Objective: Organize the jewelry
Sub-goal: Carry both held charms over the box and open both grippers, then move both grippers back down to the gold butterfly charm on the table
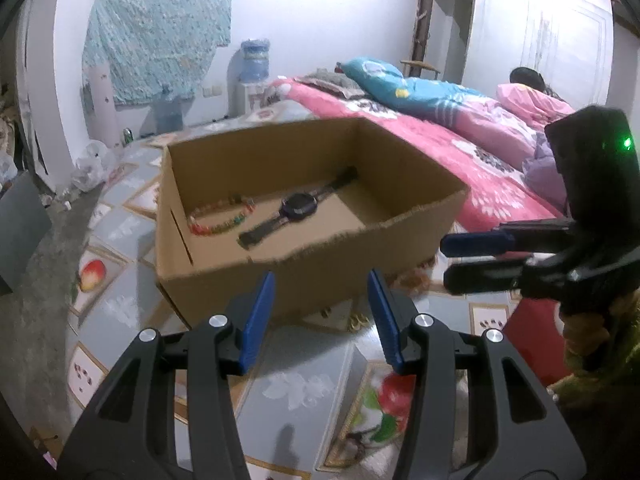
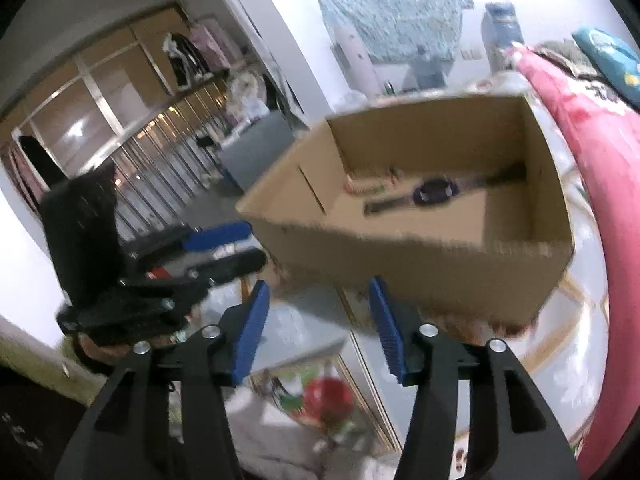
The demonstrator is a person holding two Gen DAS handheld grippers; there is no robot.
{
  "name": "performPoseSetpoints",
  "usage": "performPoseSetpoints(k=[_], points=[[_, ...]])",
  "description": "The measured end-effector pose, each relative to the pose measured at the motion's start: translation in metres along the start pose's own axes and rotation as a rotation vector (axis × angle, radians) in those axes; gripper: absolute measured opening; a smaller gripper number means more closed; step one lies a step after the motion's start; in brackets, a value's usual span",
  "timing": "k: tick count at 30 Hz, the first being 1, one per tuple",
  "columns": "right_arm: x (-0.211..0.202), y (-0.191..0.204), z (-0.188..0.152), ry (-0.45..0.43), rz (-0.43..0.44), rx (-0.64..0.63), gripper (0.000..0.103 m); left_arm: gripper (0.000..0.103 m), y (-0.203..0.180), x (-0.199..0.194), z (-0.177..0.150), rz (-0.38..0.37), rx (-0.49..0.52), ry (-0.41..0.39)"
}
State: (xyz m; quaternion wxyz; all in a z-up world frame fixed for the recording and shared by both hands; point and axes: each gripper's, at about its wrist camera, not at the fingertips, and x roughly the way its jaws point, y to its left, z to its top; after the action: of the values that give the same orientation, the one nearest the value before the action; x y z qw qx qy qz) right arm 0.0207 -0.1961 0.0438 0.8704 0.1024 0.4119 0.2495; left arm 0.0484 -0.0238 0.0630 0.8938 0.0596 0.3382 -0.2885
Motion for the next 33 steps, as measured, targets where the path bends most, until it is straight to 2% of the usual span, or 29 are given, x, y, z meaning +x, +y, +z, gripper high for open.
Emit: performPoseSetpoints(k=[5,11,14,15,19,24,33], points=[[0.015,-0.016,-0.026,0.09,-0.062,0.037,0.053,0.046,-0.008,0.016,-0.016,0.013,0.017,0.06],[0.028,-0.029,-0.049,0.14,-0.101,0.068,0.052,0.046,-0.019,0.044,-0.032,0.023,0.048,0.122],[0.034,-0.033,-0.055,0.159,-0.101,0.081,0.044,0.043,-0.023,0.059,-0.037,0.026,0.065,0.152],[0.035,-0.035,-0.056,0.164,-0.101,0.087,0.041,0.038,-0.024,0.064,-0.038,0.025,0.069,0.161],[0.038,-0.038,-0.058,0.173,-0.093,0.102,0.038,0.028,-0.025,0.081,-0.038,0.016,0.075,0.185],[0.042,-0.039,-0.057,0.177,-0.086,0.113,0.038,0.024,-0.031,0.096,-0.036,0.0,0.105,0.206],[0.045,-0.033,-0.057,0.173,-0.074,0.12,0.038,0.024,-0.047,0.107,-0.031,-0.034,0.149,0.221]])
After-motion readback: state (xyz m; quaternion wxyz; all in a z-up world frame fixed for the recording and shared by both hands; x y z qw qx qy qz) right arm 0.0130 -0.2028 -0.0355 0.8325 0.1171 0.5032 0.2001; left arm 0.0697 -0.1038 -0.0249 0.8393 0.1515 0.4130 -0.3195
